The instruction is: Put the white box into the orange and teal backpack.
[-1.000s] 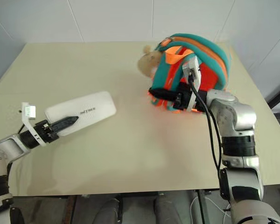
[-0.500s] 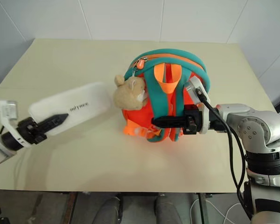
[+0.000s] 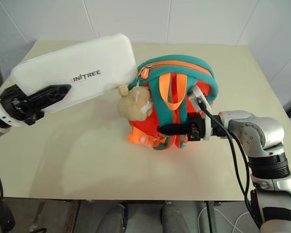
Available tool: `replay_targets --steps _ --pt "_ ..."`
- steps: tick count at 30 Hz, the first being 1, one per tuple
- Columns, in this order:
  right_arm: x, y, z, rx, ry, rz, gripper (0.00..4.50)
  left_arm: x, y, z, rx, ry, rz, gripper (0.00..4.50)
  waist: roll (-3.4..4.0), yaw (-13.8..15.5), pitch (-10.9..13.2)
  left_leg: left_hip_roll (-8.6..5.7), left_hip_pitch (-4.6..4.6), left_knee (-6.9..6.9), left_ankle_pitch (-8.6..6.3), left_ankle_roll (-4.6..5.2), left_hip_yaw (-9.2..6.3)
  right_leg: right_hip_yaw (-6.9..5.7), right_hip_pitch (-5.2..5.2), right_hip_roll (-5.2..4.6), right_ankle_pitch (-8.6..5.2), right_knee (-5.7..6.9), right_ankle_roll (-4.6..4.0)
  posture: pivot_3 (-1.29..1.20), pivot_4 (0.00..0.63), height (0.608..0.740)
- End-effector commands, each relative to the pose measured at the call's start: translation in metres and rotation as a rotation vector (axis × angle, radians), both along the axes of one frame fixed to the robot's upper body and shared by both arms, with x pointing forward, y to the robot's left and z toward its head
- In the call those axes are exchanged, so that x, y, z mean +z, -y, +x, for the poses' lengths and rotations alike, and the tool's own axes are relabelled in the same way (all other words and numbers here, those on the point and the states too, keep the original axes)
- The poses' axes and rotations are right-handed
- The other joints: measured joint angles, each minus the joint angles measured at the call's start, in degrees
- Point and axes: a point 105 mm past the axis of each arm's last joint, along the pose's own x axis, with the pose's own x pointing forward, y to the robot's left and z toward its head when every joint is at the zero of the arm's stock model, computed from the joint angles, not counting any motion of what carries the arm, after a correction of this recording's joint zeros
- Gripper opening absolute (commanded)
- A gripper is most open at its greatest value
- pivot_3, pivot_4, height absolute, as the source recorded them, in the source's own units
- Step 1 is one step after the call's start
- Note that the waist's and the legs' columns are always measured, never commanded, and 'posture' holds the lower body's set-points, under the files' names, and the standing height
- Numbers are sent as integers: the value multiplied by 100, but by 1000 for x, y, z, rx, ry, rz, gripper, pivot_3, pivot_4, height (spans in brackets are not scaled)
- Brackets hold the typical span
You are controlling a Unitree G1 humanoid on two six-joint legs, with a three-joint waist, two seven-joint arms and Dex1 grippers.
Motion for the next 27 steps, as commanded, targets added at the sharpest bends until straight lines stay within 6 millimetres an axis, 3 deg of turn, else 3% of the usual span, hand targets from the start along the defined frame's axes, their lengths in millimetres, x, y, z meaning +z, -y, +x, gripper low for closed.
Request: replay_targets --steps 1,4,7,14,19,21,27 --pt "11 -3 -3 16 49 19 4 -3 4 4 -38 29 46 1324 0 -9 0 1 0 -1 0 0 0 0 0 2 0 0 0 0 150 740" --pt "13 -1 -1 7 56 22 4 -15 11 5 -92 25 172 1324 0 5 0 5 0 -2 0 0 0 -1 -1 6 0 0 -1 0 150 740" --pt "14 -2 -2 9 58 22 4 -30 2 15 -50 75 360 1324 2 4 1 4 0 -2 0 0 2 1 -1 5 0 -2 -1 0 150 740" --pt "15 -4 -3 18 59 29 4 -20 -4 42 33 234 545 1324 2 16 1 4 0 2 0 0 3 1 0 6 0 2 -1 0 150 740" --pt "18 -6 1 30 70 30 4 -2 50 62 -110 306 571 1324 2 81 3 3 -5 10 0 1 -2 -7 1 9 0 5 0 0 150 740" --pt "20 -7 3 31 76 34 4 0 63 72 -114 304 610 1324 2 100 4 0 -9 15 0 1 -2 -7 0 9 0 7 1 0 150 740" --pt "20 -9 3 31 86 39 4 0 131 78 -287 276 635 1324 19 95 14 1 -14 14 -1 3 -2 -6 -5 10 -5 10 5 0 150 740"
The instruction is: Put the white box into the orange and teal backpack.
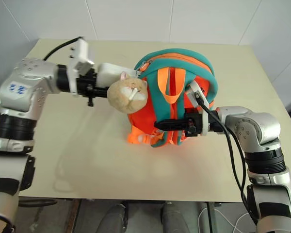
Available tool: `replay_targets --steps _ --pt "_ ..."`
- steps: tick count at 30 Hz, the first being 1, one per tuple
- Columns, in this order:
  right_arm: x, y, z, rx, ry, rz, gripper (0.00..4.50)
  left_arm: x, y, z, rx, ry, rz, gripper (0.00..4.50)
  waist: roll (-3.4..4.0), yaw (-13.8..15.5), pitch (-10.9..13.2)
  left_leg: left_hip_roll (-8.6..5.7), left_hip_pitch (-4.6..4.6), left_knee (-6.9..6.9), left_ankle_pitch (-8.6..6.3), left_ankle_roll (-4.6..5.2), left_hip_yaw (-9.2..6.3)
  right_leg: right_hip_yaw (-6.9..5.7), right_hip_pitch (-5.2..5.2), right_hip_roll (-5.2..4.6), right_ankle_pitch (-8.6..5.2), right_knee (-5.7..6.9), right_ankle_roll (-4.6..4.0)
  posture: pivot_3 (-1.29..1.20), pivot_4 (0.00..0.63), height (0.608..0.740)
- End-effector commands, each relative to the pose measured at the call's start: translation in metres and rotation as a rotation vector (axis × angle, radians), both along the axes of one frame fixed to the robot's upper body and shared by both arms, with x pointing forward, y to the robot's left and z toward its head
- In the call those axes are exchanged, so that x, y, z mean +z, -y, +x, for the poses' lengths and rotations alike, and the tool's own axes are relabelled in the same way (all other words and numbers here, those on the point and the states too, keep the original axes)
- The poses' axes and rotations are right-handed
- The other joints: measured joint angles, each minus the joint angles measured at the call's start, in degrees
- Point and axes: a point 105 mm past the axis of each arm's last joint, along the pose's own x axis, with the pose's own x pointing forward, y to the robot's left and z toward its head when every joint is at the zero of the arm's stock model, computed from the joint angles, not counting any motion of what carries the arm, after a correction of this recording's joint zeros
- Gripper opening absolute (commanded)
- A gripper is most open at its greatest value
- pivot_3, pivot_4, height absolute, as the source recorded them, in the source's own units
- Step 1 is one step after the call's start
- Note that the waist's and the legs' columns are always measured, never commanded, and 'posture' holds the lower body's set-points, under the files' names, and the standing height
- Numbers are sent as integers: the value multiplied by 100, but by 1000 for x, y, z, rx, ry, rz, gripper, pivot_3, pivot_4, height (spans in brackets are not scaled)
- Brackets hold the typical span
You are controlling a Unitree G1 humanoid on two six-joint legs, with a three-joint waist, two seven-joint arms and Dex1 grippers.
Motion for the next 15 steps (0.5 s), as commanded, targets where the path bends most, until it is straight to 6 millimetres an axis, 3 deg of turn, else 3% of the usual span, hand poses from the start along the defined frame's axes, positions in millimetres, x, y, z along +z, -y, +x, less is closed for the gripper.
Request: replay_targets --steps 1,4,9,15 --pt "11 -5 -4 26 58 32 4 6 35 2 -47 15 21 1324 5 8 3 0 -2 0 0 0 0 0 -2 0 -1 0 1 0 150 740" --pt "12 -6 -5 20 66 45 4 -3 52 11 -18 3 12 1324 8 -10 5 0 -5 2 -1 1 0 2 -4 0 -3 0 4 0 150 740" --pt "13 -8 -7 11 72 54 4 -12 55 19 20 -8 -26 1324 12 -46 8 0 -5 7 -1 1 0 3 -7 -1 -4 11 5 0 150 740" --pt "11 -5 -8 -9 69 54 0 11 34 14 36 30 -126 3188 13 -64 11 -1 -5 35 -1 1 -3 3 -5 0 -4 34 5 0 150 740"
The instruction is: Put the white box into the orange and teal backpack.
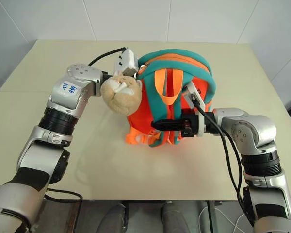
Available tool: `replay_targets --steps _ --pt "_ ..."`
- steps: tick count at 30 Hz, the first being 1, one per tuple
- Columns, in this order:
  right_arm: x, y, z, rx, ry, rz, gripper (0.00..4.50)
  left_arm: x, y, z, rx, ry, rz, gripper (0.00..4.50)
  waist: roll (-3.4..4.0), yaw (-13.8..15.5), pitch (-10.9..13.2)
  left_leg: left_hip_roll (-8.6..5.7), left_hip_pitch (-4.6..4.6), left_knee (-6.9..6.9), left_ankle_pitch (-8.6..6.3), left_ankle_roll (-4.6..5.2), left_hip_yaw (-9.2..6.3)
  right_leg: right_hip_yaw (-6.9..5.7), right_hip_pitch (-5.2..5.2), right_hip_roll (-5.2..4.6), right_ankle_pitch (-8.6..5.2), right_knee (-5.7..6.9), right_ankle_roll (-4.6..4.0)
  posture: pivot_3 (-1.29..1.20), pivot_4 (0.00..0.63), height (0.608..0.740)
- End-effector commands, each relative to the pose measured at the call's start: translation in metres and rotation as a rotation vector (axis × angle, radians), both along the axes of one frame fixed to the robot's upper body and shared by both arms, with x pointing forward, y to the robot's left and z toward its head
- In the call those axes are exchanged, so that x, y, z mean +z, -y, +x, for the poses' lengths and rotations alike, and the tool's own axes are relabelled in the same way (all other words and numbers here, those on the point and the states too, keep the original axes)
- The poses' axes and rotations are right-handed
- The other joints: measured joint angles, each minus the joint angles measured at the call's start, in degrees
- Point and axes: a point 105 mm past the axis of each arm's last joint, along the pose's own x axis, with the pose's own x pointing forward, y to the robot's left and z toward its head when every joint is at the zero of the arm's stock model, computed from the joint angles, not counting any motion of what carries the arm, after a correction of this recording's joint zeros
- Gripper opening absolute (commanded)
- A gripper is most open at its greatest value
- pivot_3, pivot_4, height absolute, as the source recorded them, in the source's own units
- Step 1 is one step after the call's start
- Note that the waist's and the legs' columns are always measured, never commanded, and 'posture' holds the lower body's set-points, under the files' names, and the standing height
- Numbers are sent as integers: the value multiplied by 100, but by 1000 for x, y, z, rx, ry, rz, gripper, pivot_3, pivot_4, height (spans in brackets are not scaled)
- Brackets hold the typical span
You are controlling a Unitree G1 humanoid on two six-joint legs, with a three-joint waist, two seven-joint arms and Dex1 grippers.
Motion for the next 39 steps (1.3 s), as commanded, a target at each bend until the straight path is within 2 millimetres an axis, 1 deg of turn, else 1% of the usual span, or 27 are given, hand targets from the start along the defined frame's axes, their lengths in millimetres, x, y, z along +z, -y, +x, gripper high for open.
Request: replay_targets --steps 1,3,5,6,8,11,13,15,17,19,21,23,26,27,31,32,33,34,36,39 --pt "12 3 -5 3 46 35 0 35 -14 -9 -21 86 -83 3479 1 -1 2 0 0 3 0 0 -1 0 0 0 0 2 0 0 150 740" --pt "12 4 -4 -3 45 35 0 42 -25 -17 -49 68 -94 4046 3 -16 3 0 0 7 0 0 0 0 1 0 0 4 0 0 150 740" --pt "12 4 -3 -10 44 36 0 44 -35 -26 -93 46 -83 4046 10 -33 8 0 0 7 0 0 -1 0 1 2 0 5 0 0 150 740" --pt "11 4 -1 -17 43 36 0 42 -46 -36 -136 28 -65 4046 12 -33 9 0 0 5 0 0 -1 0 1 2 0 5 0 0 150 740" --pt "10 5 0 -24 43 36 0 38 -59 -47 -178 9 -29 4046 16 -45 11 1 0 -2 0 0 -1 0 1 2 0 1 0 0 150 740" --pt "10 5 1 -30 41 38 0 29 -87 -56 -152 -22 38 4046 17 -30 12 3 1 -9 1 -2 -1 -2 1 1 -3 -1 -2 0 150 740" --pt "9 5 1 -33 40 38 0 25 -99 -60 -139 -19 58 4046 17 -23 13 3 1 -3 1 -2 -2 -3 1 2 -3 2 -2 0 150 740" --pt "9 5 2 -38 38 39 0 25 -107 -65 -129 7 50 4046 17 -11 13 3 1 7 1 -1 -2 -3 3 1 -2 6 -2 0 150 740" --pt "8 6 3 -40 37 40 0 28 -107 -70 -136 22 30 4046 17 2 13 2 0 15 0 0 -5 -4 8 1 -2 7 -2 0 150 740" --pt "8 6 4 -43 36 41 0 31 -103 -77 -157 34 -1 4046 17 3 13 2 0 22 0 0 -8 -6 13 1 -1 8 0 0 150 740" --pt "8 5 5 -44 35 43 0 41 -83 -80 -179 117 -82 4046 17 12 13 2 0 25 0 1 -9 -6 14 1 -1 9 1 0 150 740" --pt "8 4 6 -43 35 44 0 47 -67 -85 -206 144 -145 4046 17 23 13 2 0 33 -1 2 -15 -10 19 0 0 10 2 0 150 740" --pt "8 3 8 -42 41 45 0 41 -54 -95 -258 128 -151 4046 17 -15 13 1 -2 38 -2 3 -14 -10 19 1 1 12 4 0 150 740" --pt "9 3 8 -43 43 45 0 39 -52 -96 -264 129 -147 4046 18 -40 13 1 -2 38 -2 3 -13 -8 18 1 2 13 5 0 150 740" --pt "10 2 10 -45 51 48 0 31 -42 -89 -233 155 -151 4046 17 -20 13 4 3 37 -1 3 -14 -7 17 5 2 20 5 0 150 740" --pt "11 2 10 -46 53 49 0 32 -42 -87 -220 175 -156 3653 17 -16 13 4 2 41 -1 3 -14 -7 17 5 2 20 5 0 150 740" --pt "11 2 10 -46 54 49 0 33 -42 -86 -212 189 -159 3471 17 -15 13 2 1 44 -1 3 -13 -7 18 4 2 19 6 0 150 740" --pt "11 2 10 -47 54 49 0 34 -42 -86 -211 193 -165 3189 17 -14 13 0 1 46 -2 3 -13 -6 19 2 3 18 8 0 150 740" --pt "11 3 10 -53 56 49 0 38 -46 -84 -191 217 -160 2583 17 -12 13 -2 0 47 -2 3 -13 -6 21 1 4 16 9 0 150 740" --pt "12 4 10 -60 59 52 0 38 -56 -78 -144 247 -130 1650 18 -22 13 -1 1 45 -2 3 -13 -6 20 2 4 17 9 0 150 740"
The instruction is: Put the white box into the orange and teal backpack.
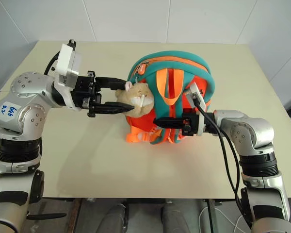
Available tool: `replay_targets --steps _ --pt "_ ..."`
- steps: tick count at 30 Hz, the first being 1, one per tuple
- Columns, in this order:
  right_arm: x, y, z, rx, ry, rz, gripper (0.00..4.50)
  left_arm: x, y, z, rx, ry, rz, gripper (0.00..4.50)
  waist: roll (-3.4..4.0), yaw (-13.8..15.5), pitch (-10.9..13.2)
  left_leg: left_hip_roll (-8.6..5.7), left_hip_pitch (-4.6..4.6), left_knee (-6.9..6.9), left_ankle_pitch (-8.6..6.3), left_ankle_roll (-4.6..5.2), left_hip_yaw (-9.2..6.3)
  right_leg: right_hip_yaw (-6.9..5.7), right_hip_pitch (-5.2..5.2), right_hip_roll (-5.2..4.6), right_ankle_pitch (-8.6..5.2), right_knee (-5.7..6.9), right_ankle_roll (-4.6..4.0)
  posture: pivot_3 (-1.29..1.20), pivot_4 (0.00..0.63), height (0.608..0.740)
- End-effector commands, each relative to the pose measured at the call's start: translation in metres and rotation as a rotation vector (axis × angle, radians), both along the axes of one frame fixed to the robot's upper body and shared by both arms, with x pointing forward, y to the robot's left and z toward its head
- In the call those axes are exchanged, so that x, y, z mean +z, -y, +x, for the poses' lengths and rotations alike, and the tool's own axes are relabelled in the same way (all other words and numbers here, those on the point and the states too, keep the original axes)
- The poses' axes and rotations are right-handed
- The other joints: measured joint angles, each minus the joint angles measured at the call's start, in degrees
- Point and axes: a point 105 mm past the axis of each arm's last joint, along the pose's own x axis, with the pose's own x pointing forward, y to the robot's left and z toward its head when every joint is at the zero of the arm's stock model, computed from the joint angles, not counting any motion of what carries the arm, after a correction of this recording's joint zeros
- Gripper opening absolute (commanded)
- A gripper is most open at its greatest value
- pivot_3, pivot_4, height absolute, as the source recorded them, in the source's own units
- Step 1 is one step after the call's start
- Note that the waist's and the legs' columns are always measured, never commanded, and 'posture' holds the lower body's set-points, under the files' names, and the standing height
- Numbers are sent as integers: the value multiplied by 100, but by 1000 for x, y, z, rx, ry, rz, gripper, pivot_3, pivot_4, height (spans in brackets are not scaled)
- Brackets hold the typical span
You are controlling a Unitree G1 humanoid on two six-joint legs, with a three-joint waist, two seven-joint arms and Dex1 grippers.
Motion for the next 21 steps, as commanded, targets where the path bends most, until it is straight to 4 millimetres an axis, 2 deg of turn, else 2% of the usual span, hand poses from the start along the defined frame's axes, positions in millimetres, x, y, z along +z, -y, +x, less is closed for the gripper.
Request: replay_targets --steps 1,3,6,9,13,17,21 --pt "16 -1 -3 14 72 26 0 8 -10 3 53 75 19 1364 0 -6 0 0 0 -1 0 0 0 0 0 0 0 0 0 0 150 740" --pt "17 -1 -3 11 74 27 0 10 -16 7 82 98 27 813 0 2 0 0 0 -1 0 0 0 0 0 0 0 -1 0 0 150 740" --pt "17 0 -3 3 75 29 0 24 -32 17 159 137 8 122 0 4 0 0 0 1 0 0 0 0 0 0 0 0 0 0 150 740" --pt "16 0 -3 -3 75 27 0 36 -46 22 205 155 -9 48 0 -9 0 0 0 1 0 0 0 0 -1 0 0 1 0 0 150 740" --pt "15 3 -6 -20 71 26 0 49 -84 23 283 96 -14 48 1 -36 1 0 0 -8 0 0 1 0 -5 1 0 -1 0 0 150 740" --pt "13 7 -9 -45 68 29 0 7 -123 26 368 -74 107 48 4 -59 1 1 2 -34 0 0 2 0 -9 0 -5 -9 -8 0 150 740" --pt "13 7 -12 -63 63 39 0 -36 -137 36 418 -156 154 48 2 -40 1 6 3 -33 0 -1 1 -3 -9 1 -7 -5 -10 0 150 740"
